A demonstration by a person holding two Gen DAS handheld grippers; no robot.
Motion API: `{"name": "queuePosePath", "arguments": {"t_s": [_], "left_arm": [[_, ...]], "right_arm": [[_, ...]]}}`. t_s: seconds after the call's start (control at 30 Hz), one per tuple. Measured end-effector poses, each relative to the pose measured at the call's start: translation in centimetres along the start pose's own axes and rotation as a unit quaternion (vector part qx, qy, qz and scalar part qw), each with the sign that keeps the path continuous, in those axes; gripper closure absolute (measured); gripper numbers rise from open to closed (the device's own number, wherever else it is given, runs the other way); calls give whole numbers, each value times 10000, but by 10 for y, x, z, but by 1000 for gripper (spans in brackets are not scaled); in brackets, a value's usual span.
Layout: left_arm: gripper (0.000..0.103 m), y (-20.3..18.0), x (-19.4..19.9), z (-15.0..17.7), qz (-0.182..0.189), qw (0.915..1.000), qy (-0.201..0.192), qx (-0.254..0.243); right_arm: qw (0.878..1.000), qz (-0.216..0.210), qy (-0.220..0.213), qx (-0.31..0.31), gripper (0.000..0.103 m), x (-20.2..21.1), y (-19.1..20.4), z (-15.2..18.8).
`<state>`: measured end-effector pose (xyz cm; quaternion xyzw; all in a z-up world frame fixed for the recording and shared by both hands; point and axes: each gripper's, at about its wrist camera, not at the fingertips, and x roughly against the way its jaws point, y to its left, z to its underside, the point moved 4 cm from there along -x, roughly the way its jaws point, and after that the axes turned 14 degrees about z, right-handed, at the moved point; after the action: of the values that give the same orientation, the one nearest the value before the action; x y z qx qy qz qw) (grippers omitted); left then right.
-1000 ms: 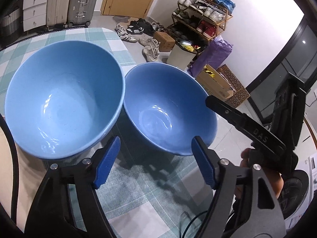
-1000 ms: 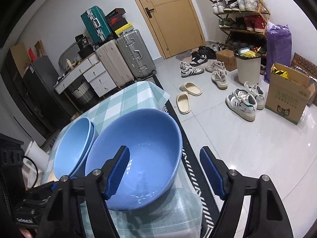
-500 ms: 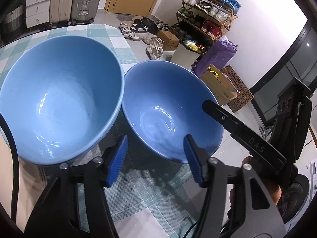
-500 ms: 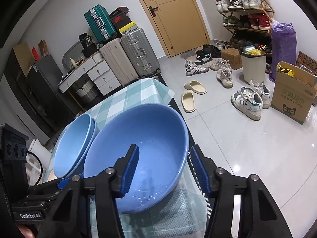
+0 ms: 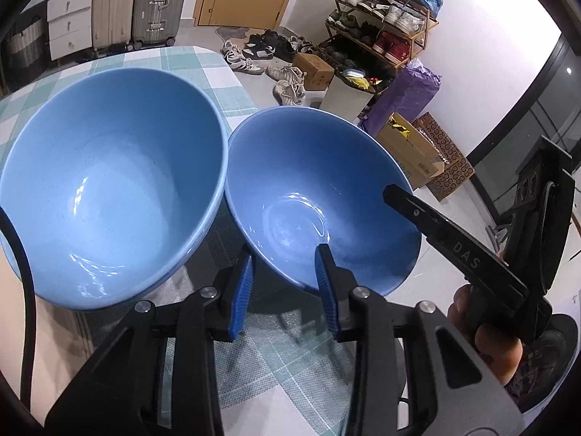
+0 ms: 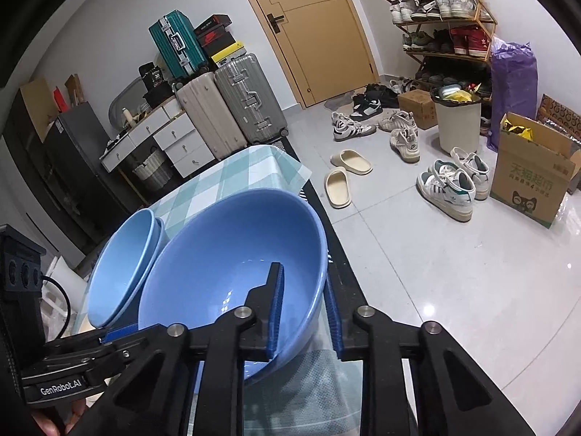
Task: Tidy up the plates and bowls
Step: 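Move both tools to the rim of the nested blue bowls, then close the left tool on the bowl rims while the right tool closes beside it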
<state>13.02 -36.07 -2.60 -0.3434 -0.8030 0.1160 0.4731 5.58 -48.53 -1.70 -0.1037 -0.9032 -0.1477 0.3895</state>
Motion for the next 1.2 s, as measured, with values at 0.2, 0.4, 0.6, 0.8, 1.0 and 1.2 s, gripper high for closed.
{"name": "queuePosePath", "arguments": {"t_s": [0.2, 0.4, 0.6, 0.8, 1.0, 1.2], "left_arm": [[73, -2, -4, 0, 19, 10000, 76, -50], [73, -4, -9, -3, -10, 9998, 116, -133], [73, -9, -13, -1, -2, 9996, 148, -234], [73, -21, -8, -6, 40, 9988, 64, -479], [73, -35, 6, -10, 70, 9975, -63, -706], [73, -46, 28, -14, 38, 9959, -183, -889]], "right_arm": [[10000, 19, -74, 28, 83, 5, -1, -2], [9999, 97, -66, -5, 83, 6, -5, -2], [9999, 129, -73, -36, 83, 9, -8, -3], [9996, 173, -217, -93, 83, 23, -15, -7], [9988, 182, -443, -101, 83, 43, -16, -14], [9980, 144, -612, -82, 83, 59, -12, -21]]}}
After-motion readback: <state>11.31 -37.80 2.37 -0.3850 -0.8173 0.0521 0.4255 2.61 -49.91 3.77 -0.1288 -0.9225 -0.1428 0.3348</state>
